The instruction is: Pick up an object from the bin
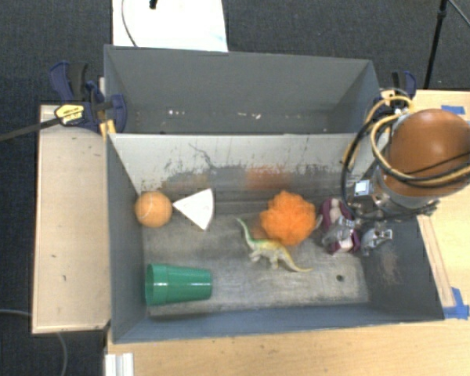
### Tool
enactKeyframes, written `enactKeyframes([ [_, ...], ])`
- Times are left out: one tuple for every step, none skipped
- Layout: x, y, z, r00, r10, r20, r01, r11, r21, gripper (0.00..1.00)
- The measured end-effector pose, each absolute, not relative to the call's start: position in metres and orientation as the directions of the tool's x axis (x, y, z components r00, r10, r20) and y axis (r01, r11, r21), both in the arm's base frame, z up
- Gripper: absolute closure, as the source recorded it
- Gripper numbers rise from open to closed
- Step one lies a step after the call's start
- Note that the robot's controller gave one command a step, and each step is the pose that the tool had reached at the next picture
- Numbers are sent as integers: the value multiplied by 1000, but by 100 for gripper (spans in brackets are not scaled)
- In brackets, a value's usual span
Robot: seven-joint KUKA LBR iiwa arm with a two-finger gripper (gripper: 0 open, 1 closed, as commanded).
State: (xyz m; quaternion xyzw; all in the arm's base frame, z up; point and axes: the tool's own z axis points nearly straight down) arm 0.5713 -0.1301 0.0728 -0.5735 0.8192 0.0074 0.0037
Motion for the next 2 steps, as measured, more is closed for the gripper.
enactKeyframes([
  [571,-130,73,-344,-939,-14,-939,344,8,100],
  [524,-113,230,-341,-940,-2,-940,341,-1,100],
])
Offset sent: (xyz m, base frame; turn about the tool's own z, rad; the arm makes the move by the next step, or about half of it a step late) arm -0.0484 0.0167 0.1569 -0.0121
